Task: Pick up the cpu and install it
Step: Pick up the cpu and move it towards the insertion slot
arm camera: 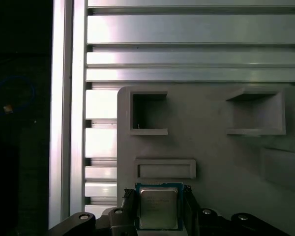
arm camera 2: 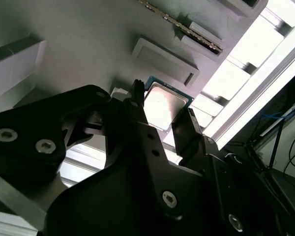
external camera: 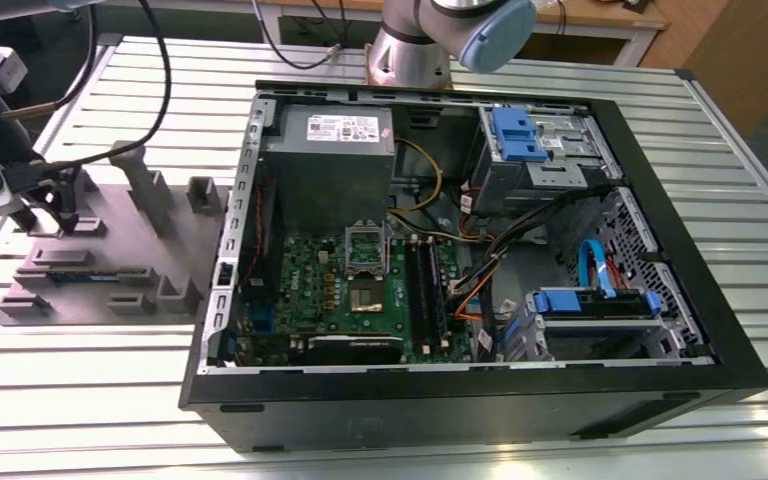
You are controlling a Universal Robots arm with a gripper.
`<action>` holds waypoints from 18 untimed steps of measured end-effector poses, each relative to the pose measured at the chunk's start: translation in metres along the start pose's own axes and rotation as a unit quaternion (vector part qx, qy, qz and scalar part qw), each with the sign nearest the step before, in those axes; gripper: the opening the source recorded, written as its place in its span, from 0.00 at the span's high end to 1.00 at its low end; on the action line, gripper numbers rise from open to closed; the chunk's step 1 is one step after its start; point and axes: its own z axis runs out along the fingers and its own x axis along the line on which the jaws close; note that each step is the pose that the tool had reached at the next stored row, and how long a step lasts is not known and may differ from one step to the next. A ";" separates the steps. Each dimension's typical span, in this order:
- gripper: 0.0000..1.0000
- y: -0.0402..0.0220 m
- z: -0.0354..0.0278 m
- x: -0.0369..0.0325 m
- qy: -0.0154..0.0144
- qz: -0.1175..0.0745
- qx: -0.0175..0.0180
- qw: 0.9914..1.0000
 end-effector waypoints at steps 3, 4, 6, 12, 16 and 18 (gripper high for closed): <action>0.53 0.0001 -0.0020 0.0000 0.000 0.000 0.000 1.000; 0.53 0.0001 -0.0029 0.0001 0.000 0.000 0.000 1.000; 0.53 0.0002 -0.0051 0.0001 0.000 0.000 0.000 1.000; 0.53 0.0006 -0.0132 0.0003 0.000 0.000 0.000 1.000; 0.53 0.0008 -0.0189 0.0004 0.000 0.000 0.000 1.000; 0.53 0.0010 -0.0224 0.0005 0.000 0.000 0.000 1.000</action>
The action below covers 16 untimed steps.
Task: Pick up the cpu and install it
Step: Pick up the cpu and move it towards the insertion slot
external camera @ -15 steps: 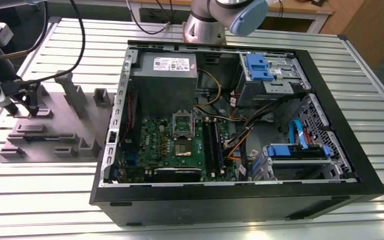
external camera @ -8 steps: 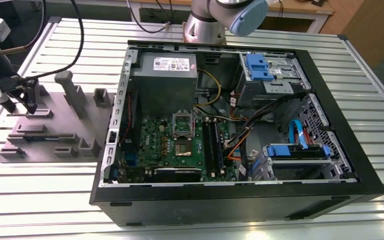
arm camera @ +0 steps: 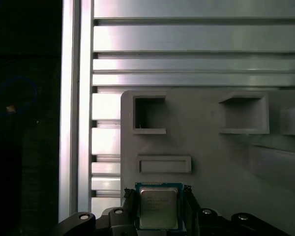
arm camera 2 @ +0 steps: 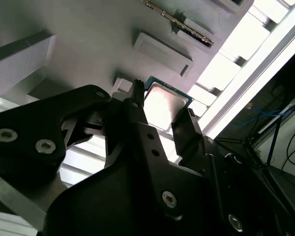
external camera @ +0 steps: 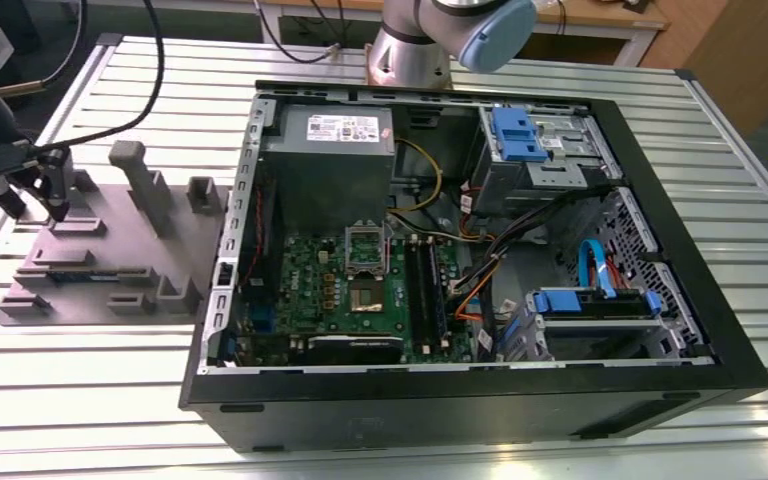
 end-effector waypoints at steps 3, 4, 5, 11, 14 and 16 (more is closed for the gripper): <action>0.53 0.0002 -0.0051 0.0001 0.000 0.000 0.000 1.000; 0.53 0.0003 -0.0067 0.0002 0.000 0.000 0.000 1.000; 0.53 0.0003 -0.0083 0.0002 0.000 0.000 0.000 1.000; 0.53 0.0007 -0.0173 0.0004 0.000 0.000 0.000 1.000; 0.53 0.0008 -0.0180 0.0003 0.000 0.000 0.000 1.000; 0.53 0.0007 -0.0184 0.0004 0.000 0.000 0.000 1.000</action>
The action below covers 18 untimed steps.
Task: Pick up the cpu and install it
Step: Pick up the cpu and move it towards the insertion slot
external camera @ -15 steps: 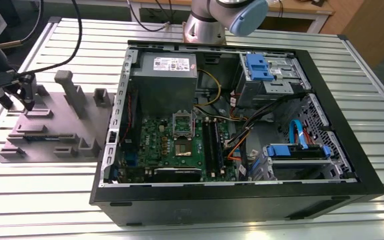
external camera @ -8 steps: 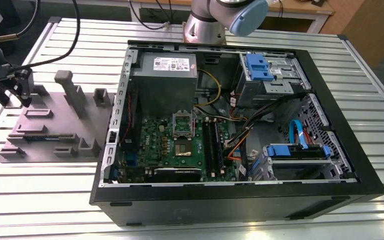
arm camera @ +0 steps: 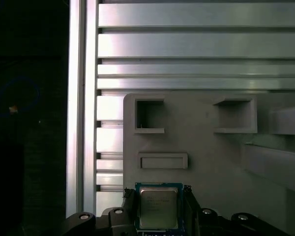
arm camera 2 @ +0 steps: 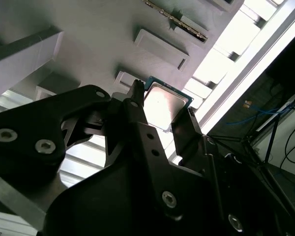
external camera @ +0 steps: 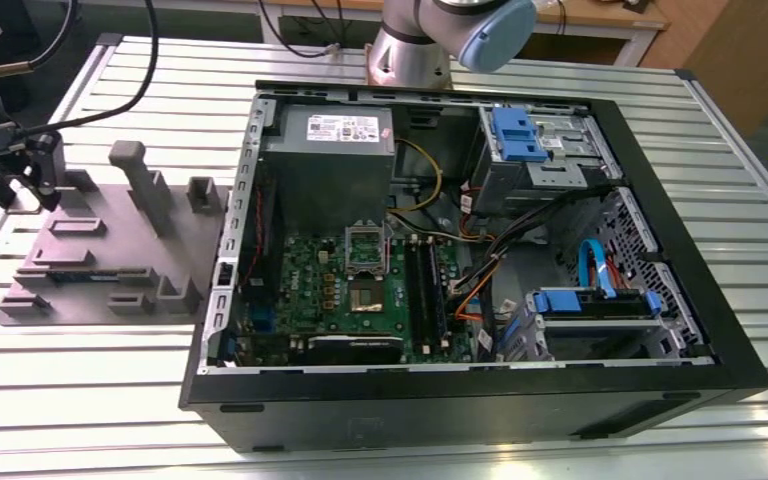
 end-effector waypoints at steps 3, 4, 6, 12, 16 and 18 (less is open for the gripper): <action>0.53 0.0000 -0.0006 0.0000 0.000 0.000 0.000 1.000; 0.53 0.0000 -0.0006 0.0000 0.000 0.000 0.000 1.000; 0.53 0.0000 -0.0009 0.0000 0.000 0.000 0.000 1.000; 0.53 0.0001 -0.0028 0.0000 0.000 0.000 0.000 1.000; 0.53 0.0002 -0.0039 0.0001 0.000 0.000 0.000 1.000; 0.53 0.0002 -0.0043 0.0001 0.000 0.000 0.000 1.000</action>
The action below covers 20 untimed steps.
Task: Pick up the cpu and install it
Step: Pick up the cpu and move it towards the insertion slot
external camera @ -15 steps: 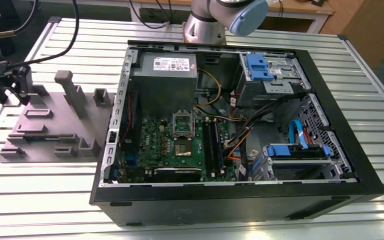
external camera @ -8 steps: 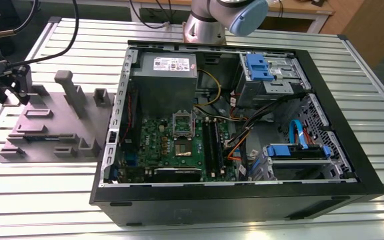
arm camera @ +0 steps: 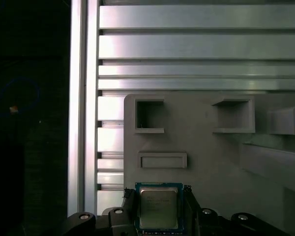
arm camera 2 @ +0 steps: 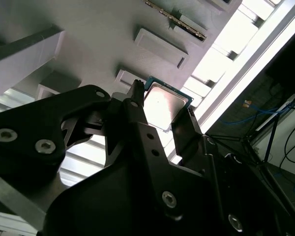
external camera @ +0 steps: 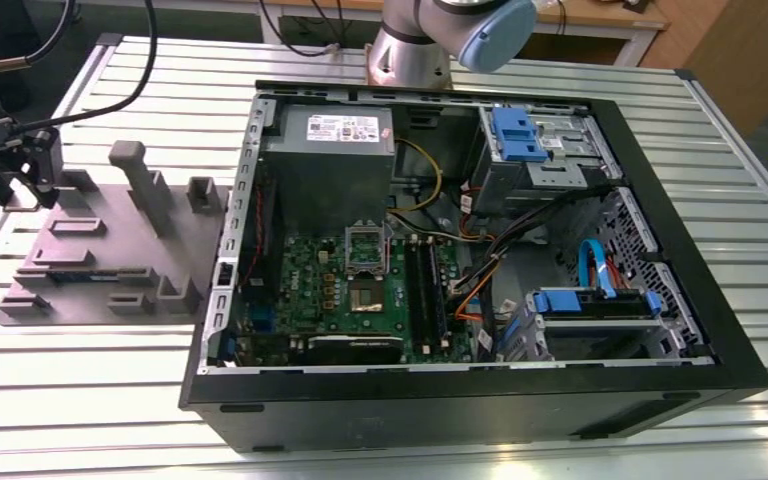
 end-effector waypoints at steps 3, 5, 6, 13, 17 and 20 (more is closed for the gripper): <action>0.53 0.0000 -0.0008 0.0000 0.000 0.000 0.000 1.000; 0.53 0.0000 -0.0012 0.0000 0.000 0.000 0.000 1.000; 0.53 0.0001 -0.0016 0.0000 0.000 0.000 0.000 1.000; 0.53 0.0001 -0.0024 0.0000 0.000 0.000 0.000 1.000; 0.53 0.0001 -0.0037 0.0001 0.000 0.000 0.000 1.000; 0.53 0.0002 -0.0047 0.0001 0.000 0.000 0.000 1.000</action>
